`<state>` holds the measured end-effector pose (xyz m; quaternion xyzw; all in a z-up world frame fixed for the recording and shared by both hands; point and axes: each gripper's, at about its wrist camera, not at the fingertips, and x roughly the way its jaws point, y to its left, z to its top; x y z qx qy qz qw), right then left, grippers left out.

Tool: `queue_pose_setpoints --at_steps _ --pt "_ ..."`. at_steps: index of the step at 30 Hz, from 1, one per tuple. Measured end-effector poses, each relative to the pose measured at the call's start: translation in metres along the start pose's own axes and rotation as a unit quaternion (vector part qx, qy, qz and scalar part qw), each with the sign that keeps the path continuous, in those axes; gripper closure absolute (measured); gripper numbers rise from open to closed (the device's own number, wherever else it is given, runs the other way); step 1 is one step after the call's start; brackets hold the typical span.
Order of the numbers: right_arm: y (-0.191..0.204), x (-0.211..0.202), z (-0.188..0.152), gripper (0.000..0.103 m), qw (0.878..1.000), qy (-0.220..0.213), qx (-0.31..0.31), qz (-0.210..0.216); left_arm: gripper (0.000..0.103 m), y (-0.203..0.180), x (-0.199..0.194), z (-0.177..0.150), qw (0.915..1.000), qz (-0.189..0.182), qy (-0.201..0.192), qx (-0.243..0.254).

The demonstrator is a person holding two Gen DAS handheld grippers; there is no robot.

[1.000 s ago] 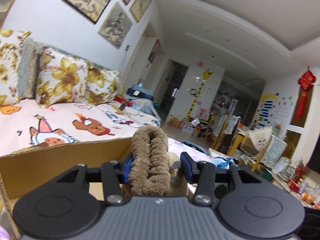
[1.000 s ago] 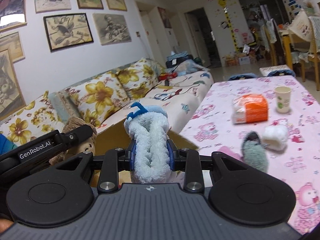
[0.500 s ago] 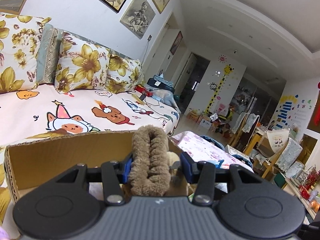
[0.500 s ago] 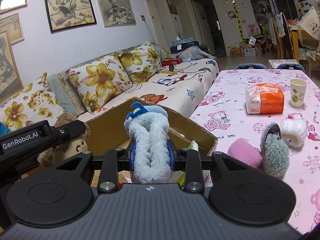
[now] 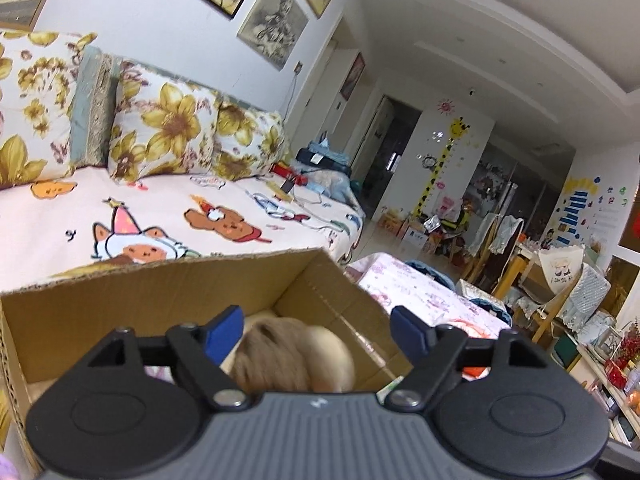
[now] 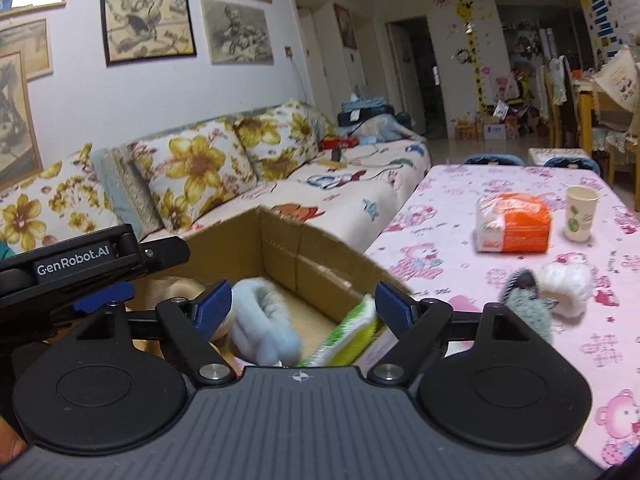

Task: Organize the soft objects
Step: 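Open right tool over box while left tool releases brown cuff inside, then move right tool to white pompom while left tool approaches pink pompom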

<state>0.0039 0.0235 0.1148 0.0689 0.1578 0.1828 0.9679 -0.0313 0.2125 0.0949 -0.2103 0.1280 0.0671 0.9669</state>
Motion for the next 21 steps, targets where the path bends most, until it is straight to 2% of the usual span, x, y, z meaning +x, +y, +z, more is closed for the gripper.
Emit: queue_pose_setpoints --at_steps 4,16,21 --pt "-0.008 -0.018 -0.003 0.002 1.000 -0.015 0.000 -0.018 0.020 -0.004 -0.002 -0.001 1.0000 -0.004 -0.003 0.008" --pt "-0.024 -0.040 -0.021 0.000 0.998 -0.020 0.002 -0.063 0.001 -0.024 -0.006 -0.006 0.9977 -0.023 -0.008 0.063" --pt "-0.026 -0.042 -0.027 0.000 0.997 -0.010 0.005 -0.075 0.001 -0.038 -0.009 -0.014 0.9949 -0.037 -0.007 0.093"
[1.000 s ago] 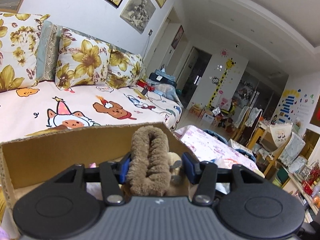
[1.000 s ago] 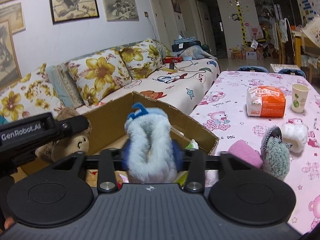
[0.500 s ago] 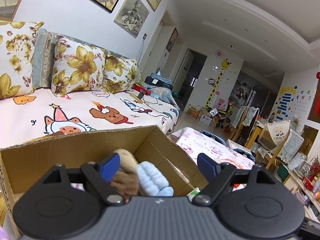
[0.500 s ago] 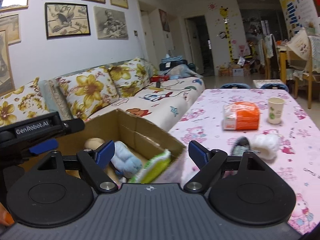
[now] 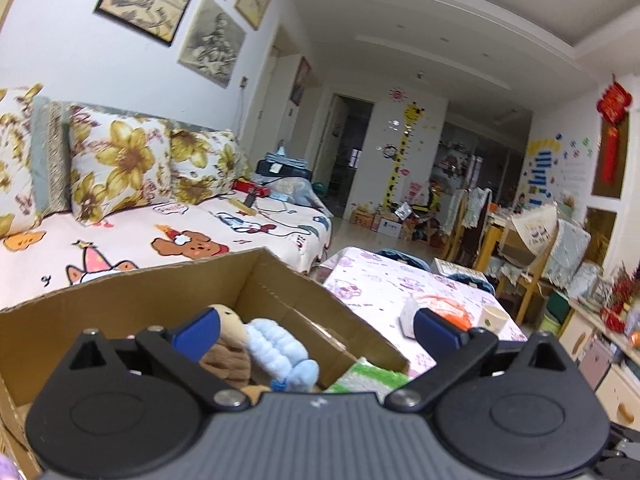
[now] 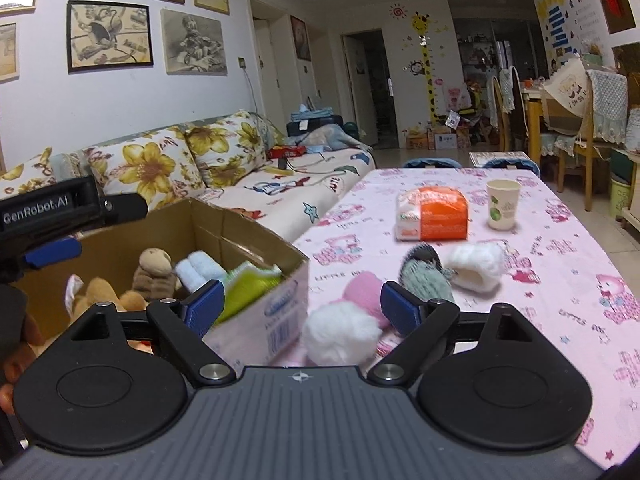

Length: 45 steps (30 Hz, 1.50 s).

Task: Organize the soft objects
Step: 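Move right tool to white pompom while left tool approaches pink pompom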

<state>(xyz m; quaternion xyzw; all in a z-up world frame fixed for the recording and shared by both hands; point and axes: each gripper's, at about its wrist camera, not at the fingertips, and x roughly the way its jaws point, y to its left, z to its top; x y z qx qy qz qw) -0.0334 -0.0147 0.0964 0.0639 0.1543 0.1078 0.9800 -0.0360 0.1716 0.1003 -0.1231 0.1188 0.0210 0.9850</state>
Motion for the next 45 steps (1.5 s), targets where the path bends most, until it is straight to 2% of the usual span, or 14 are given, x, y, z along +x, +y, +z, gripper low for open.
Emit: queue_pose_setpoints --at_steps 29,35,45 --pt "-0.023 0.002 -0.011 0.000 0.997 0.007 0.036 -0.060 0.001 -0.043 0.010 -0.023 0.9957 -0.047 0.017 0.078" --pt "-0.038 0.002 -0.013 0.000 0.996 0.007 0.045 -0.078 0.001 -0.060 0.010 -0.033 0.9921 -0.057 0.019 0.111" --pt "-0.074 0.017 -0.018 0.000 0.990 0.019 0.076 -0.115 0.001 -0.091 0.012 -0.054 0.9796 -0.088 0.022 0.179"
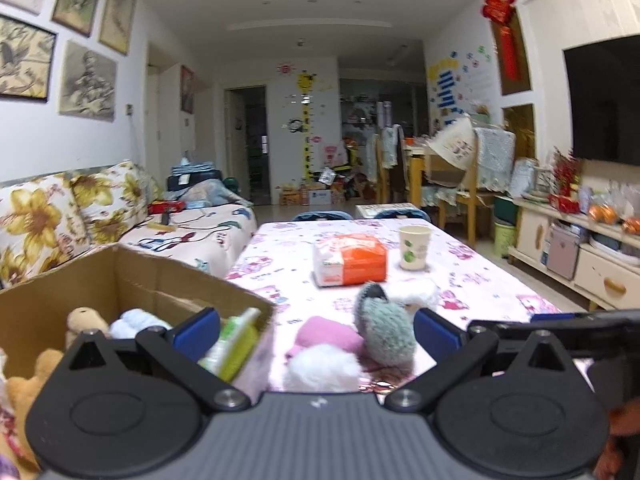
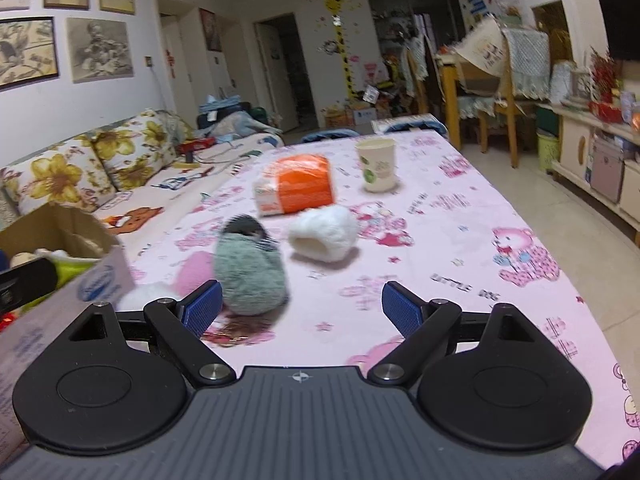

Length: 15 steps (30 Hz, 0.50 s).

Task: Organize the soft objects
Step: 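Move right tool to white pompom while left tool approaches pink pompom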

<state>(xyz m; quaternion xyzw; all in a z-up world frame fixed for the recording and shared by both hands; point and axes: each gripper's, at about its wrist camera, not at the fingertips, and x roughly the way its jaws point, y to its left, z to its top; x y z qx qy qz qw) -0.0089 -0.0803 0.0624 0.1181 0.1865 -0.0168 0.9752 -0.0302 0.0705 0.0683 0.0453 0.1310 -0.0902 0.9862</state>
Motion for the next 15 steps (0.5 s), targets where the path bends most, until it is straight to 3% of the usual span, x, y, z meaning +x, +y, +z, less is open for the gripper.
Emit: queue_pose_setpoints --at_steps 8,15 --pt "-0.034 0.038 0.000 0.000 0.997 0.042 0.058 -0.027 0.001 -0.022 0.018 -0.014 0.9986 -0.036 0.024 0.029" --pt "-0.051 0.069 0.006 0.000 0.997 0.045 0.065 -0.004 0.002 -0.025 0.040 -0.027 0.9979 -0.018 0.056 0.025"
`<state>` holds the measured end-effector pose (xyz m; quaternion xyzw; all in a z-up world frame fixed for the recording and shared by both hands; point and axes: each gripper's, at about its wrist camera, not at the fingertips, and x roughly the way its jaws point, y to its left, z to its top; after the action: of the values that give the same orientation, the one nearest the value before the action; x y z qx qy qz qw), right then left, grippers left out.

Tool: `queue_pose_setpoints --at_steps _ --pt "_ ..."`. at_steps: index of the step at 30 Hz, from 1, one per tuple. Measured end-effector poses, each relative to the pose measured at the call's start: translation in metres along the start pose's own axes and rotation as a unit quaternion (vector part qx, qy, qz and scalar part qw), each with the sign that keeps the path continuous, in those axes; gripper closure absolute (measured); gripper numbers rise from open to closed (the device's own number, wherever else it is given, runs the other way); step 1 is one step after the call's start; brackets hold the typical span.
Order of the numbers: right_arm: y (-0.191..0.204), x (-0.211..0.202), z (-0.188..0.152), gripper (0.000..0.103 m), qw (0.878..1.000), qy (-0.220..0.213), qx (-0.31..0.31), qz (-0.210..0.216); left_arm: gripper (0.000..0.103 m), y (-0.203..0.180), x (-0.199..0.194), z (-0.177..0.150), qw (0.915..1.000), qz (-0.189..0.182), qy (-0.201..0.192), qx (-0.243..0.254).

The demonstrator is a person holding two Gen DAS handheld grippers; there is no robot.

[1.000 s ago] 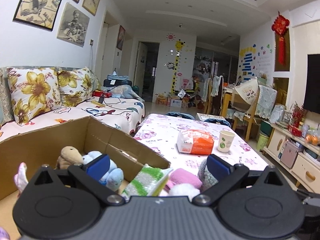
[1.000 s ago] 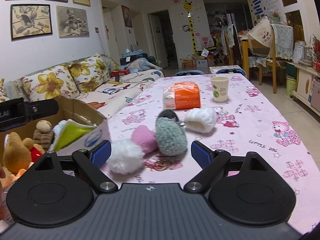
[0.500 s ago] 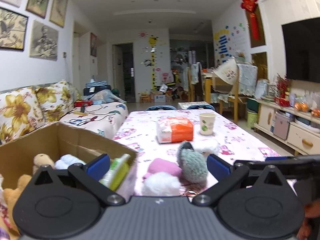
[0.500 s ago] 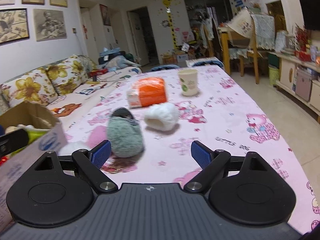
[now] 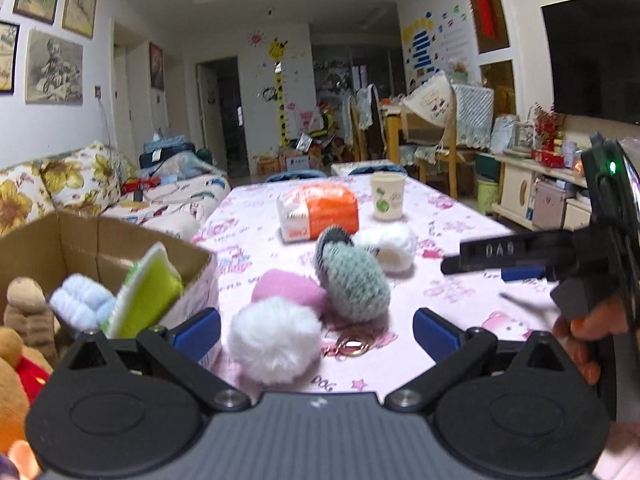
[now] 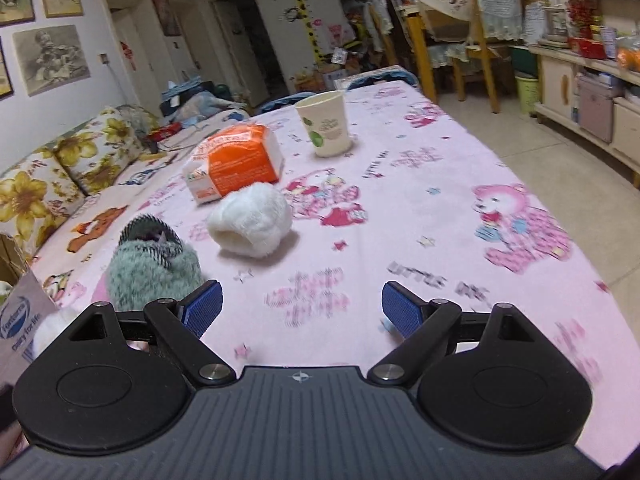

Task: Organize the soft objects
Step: 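Move right tool to white pompom while left tool approaches pink pompom, then grasp white pompom with right tool while left tool reaches toward green knitted hat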

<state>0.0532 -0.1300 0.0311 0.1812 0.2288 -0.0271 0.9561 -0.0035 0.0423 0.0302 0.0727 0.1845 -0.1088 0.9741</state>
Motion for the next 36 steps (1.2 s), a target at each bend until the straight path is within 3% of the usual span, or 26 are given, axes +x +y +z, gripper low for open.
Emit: queue_pose_setpoints --at_steps 13,21,26,28,29,30,36 --pt "-0.007 0.061 0.033 0.000 0.999 -0.012 0.021 0.036 0.002 -0.014 0.008 -0.002 0.9986 0.022 -0.026 0.041" --pt "0.001 0.097 0.048 0.000 0.999 -0.015 0.021 0.044 0.002 -0.019 0.033 -0.005 0.9976 0.035 -0.002 0.060" --pt "0.001 0.113 0.053 0.000 0.999 0.005 0.027 0.040 0.003 -0.025 0.044 -0.005 0.9949 0.054 0.028 0.080" --pt "0.003 0.117 0.053 0.015 0.999 0.015 0.021 0.042 0.003 -0.027 0.047 -0.005 0.9935 0.062 0.040 0.086" --pt "0.005 0.116 0.051 0.034 0.999 0.020 0.015 0.048 0.003 -0.029 0.048 -0.005 0.9925 0.067 0.048 0.090" --pt "0.007 0.116 0.051 0.044 0.998 0.022 0.008 0.055 0.003 -0.030 0.049 -0.005 0.9916 0.070 0.055 0.094" --pt "0.009 0.107 0.049 0.055 0.997 0.013 0.001 0.071 0.017 -0.023 0.053 -0.001 0.9914 0.071 0.083 0.072"
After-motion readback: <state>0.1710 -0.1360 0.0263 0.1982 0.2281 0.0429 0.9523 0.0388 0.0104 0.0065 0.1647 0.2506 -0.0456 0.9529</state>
